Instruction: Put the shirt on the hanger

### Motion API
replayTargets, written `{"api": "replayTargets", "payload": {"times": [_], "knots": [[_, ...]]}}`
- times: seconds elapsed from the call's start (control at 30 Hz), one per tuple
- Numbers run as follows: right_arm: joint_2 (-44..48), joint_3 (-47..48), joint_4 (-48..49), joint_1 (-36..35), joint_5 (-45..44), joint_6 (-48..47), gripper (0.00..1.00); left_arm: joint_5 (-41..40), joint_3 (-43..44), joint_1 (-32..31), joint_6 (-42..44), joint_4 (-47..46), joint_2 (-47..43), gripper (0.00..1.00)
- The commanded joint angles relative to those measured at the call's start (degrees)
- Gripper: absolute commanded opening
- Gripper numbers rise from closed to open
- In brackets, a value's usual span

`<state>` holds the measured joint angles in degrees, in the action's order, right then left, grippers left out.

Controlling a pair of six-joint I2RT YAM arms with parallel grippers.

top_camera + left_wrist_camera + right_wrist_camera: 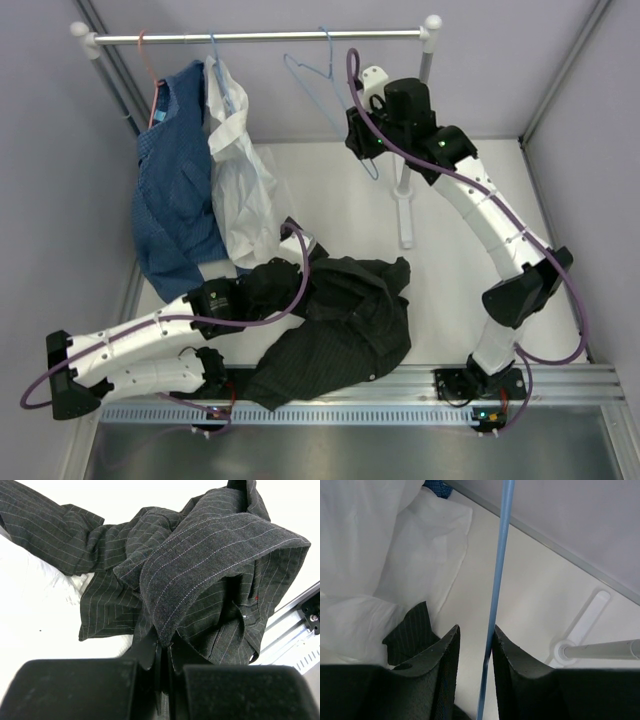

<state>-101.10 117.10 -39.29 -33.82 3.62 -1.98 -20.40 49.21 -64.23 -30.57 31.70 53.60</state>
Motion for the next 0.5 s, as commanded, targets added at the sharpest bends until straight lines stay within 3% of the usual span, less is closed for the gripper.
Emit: {"api": "replayTargets", "payload": {"times": [0.0, 0.23, 0.37, 0.47], "knots": [[-0.9, 1.6, 1.1, 0.7, 0.4, -0.7, 0.30, 0.0, -0.6, 0.1, -0.8, -0.5, -0.9, 0.00], [-1.4, 1.0, 1.1, 0.7, -0.4, -1.2, 0.29, 0.1, -1.1, 0.1, -1.5, -0.5, -1.6, 0.00], [-1.6, 1.3, 1.2, 0.7, -0.9, -1.2, 0.04, 0.3, -1.1, 0.1, -1.5, -0.6, -1.7, 0.00], [-1.0, 2.0, 1.3, 0.6, -0.9, -0.7, 0.00, 0.3, -1.1, 0.1, -1.6, -0.6, -1.7, 0.00]]}}
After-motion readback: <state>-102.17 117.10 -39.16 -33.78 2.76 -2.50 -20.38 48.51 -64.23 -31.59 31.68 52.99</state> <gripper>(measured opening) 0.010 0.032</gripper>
